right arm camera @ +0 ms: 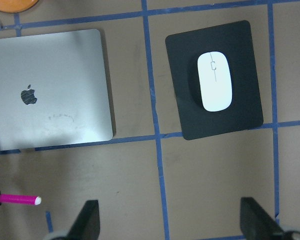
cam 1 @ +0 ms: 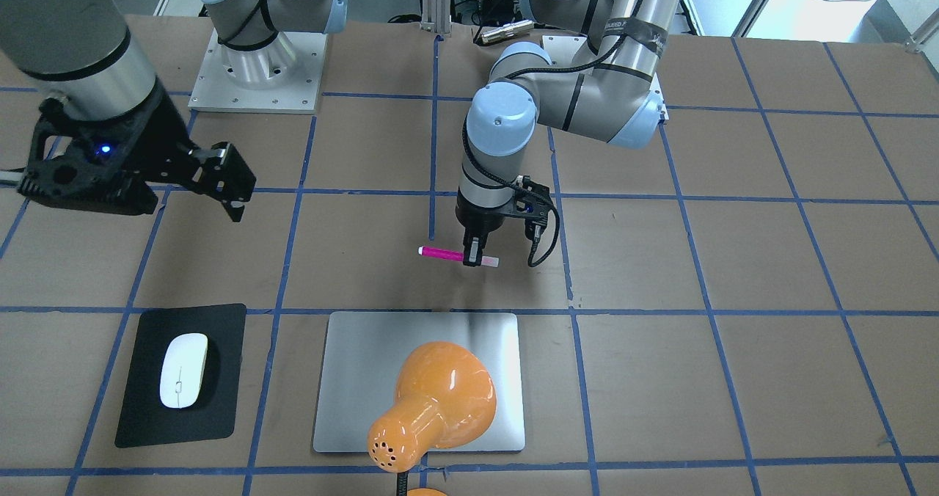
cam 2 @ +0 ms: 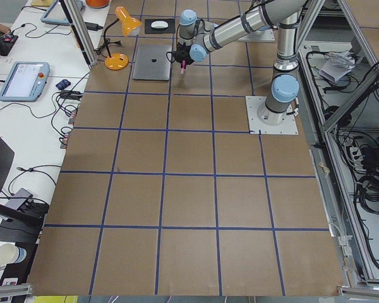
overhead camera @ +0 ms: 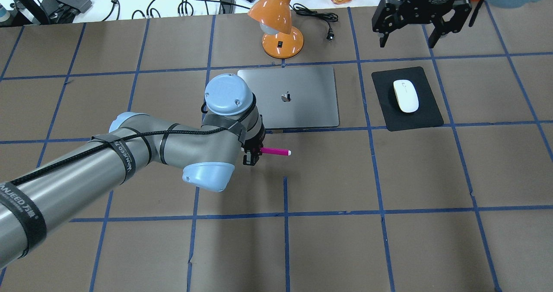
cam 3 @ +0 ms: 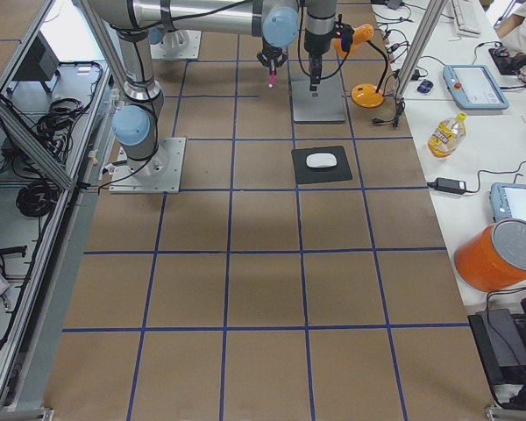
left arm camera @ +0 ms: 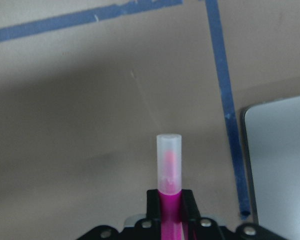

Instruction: Place pen and mouse around notebook

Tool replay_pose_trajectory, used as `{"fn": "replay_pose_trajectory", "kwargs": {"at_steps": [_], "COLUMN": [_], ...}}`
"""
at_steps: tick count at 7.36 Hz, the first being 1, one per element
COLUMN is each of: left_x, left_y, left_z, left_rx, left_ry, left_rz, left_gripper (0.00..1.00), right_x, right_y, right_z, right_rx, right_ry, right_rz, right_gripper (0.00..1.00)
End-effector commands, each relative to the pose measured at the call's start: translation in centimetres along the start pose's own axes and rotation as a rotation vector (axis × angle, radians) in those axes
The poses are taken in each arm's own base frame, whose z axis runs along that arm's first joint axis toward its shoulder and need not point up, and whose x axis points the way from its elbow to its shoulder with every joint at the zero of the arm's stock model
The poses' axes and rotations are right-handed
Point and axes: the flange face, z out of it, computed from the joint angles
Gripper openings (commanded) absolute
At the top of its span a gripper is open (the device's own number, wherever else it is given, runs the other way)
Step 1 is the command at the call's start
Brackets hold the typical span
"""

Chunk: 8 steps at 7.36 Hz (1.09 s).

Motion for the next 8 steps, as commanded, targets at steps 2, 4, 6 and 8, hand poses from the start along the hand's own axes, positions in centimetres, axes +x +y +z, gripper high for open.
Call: {"fn": "replay_pose_trajectory", "kwargs": {"at_steps": [2,4,6,8], "left_x": [1.3,1.2,0.7,0.5], "left_y": [3.4,3.5,4.0,4.4], "left_z": [1.1,2.1,2.5,2.8], "left_rx": [0.0,0.005,0.006,-0.002], "left_ry": [0.009,-0.009,-0.019,-0.026], "left_rz": [-0.024,-0.029,-0.016,-0.01], "left_gripper": [0.0,0.0,0.3,0.36], "right_x": [-3.4,-3.1,-2.6,-1.0], "right_y": [3.3,4.8,4.6,3.9], "right_z": [-0.8,-0.5,-1.0,-1.1], "right_rx": [-0.016,0.023,0.034,0.034], "right_ry": [0.002,-0.009,-0.021,-0.007], "right_rz": [-0.001,-0.008,0.001,-0.011], "right_gripper": [1.0,1.0,1.0,1.0]}}
